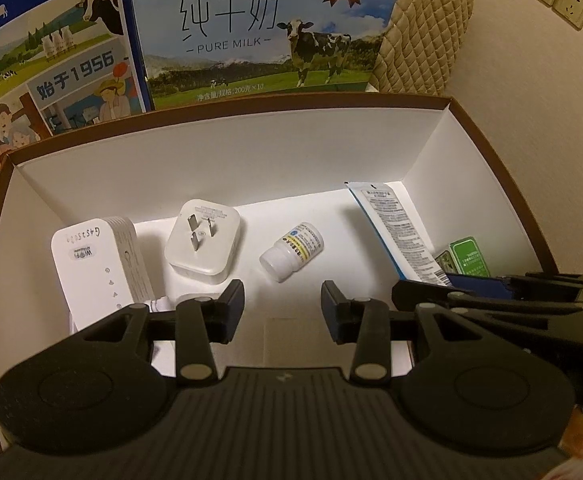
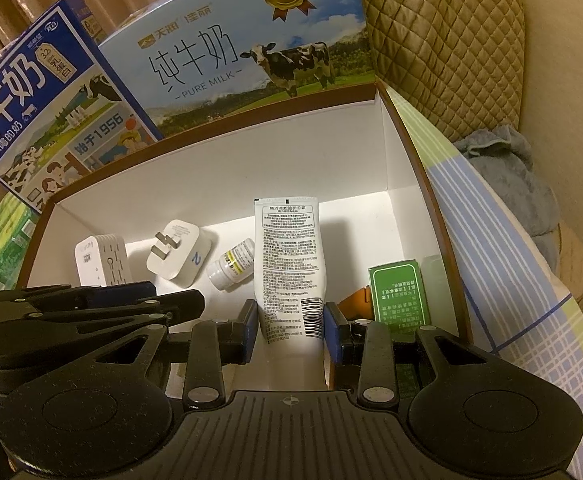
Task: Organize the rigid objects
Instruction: 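Lower the plug and tube into the box and open both tools, then withdraw both open tools from the box back over the table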
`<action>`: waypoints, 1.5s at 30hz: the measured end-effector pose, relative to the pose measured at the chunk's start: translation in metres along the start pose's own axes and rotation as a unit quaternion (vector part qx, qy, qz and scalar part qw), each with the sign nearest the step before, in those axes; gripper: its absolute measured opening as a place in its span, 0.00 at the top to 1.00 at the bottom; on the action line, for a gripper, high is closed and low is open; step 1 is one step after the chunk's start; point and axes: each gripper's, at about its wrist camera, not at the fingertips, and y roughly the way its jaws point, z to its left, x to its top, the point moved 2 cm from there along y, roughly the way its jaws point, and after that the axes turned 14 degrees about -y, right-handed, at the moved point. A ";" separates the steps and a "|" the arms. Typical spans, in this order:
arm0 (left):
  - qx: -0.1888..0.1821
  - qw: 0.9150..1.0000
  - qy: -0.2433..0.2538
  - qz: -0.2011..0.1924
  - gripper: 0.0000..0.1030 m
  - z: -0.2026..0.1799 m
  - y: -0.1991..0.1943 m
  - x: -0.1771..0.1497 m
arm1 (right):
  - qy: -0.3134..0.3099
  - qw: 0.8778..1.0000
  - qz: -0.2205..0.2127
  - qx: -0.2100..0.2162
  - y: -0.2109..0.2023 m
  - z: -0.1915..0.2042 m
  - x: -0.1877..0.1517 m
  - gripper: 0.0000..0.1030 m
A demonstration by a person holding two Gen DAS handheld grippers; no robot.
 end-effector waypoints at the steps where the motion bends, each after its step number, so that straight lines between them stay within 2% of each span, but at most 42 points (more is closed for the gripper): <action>1: 0.000 1.000 0.000 -0.001 0.64 0.000 0.000 0.000 | 0.000 1.000 0.000 0.000 0.000 0.000 0.000 0.70; 10: 0.007 1.000 -0.003 -0.002 0.64 0.007 -0.005 0.000 | 0.023 1.000 -0.003 0.011 0.003 -0.003 0.001 0.68; 14: 0.012 1.000 -0.003 -0.006 0.62 0.010 -0.010 -0.001 | 0.028 0.999 0.016 0.022 0.008 -0.003 0.001 0.65; 18: 0.019 1.000 -0.004 -0.013 0.58 0.014 -0.018 -0.002 | 0.001 1.000 0.004 0.023 0.002 0.003 0.001 0.51; 24: 0.021 0.999 -0.007 -0.025 0.53 0.018 -0.033 -0.004 | -0.036 0.999 0.001 0.020 -0.009 0.011 -0.004 0.43; 45: 0.022 0.997 -0.045 -0.055 0.52 0.033 -0.102 -0.036 | -0.063 0.998 -0.023 0.010 -0.060 0.027 -0.022 0.39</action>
